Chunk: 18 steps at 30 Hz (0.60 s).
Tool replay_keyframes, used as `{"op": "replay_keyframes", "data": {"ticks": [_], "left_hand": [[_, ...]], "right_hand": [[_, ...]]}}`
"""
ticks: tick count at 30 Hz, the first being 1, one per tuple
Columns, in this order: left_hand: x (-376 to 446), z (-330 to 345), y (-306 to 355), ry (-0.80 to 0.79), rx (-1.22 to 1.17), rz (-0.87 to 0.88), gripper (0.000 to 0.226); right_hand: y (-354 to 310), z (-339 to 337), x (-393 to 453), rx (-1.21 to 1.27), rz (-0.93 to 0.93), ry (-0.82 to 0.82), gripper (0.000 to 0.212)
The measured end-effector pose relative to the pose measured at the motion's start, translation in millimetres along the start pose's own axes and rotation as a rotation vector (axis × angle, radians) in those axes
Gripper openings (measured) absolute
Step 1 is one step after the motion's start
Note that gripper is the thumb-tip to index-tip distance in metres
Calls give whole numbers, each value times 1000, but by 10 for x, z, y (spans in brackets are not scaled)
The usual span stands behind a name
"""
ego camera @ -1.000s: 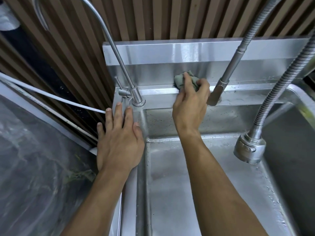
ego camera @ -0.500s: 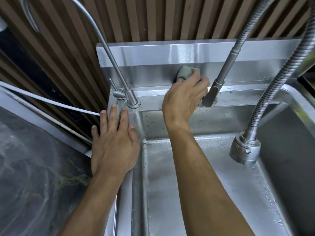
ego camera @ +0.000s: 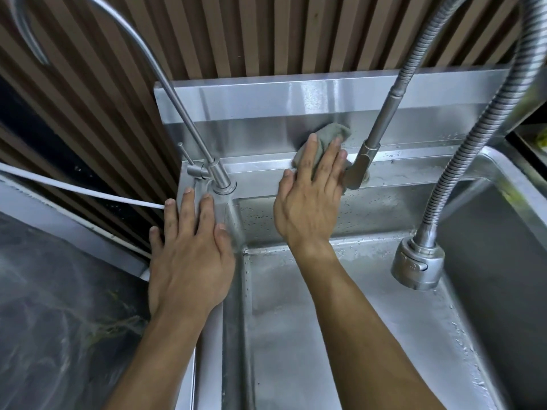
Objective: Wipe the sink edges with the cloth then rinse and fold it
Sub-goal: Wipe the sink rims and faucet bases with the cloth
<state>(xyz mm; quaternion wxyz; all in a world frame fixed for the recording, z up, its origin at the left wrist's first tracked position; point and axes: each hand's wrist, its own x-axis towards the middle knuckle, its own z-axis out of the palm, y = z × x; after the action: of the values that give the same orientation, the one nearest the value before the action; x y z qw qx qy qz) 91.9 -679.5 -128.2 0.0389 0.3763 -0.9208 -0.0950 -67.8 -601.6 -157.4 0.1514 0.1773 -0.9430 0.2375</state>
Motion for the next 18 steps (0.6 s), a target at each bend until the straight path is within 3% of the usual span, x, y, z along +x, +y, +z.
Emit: {"op": "replay_keyframes", "data": {"ticks": [4, 6, 9, 11, 15, 18], "left_hand": [[-6, -12, -3, -10, -1, -5, 61], [-13, -16, -4, -8, -3, -6, 61], [-5, -21, -2, -11, -4, -5, 61], [4, -14, 1, -13, -4, -4, 61], [-3, -3, -6, -4, -5, -6, 62], [-8, -7, 3, -4, -6, -2, 62]], "right_hand": [[-268, -41, 191, 98, 264, -77, 76], [-378, -78, 288, 257, 330, -15, 77], [-371, -150, 389, 474, 392, 168, 61], [-347, -175, 331, 474, 360, 166, 62], [-409, -173, -25, 343, 71, -44, 81], [-370, -213, 6, 238, 83, -80, 77]]}}
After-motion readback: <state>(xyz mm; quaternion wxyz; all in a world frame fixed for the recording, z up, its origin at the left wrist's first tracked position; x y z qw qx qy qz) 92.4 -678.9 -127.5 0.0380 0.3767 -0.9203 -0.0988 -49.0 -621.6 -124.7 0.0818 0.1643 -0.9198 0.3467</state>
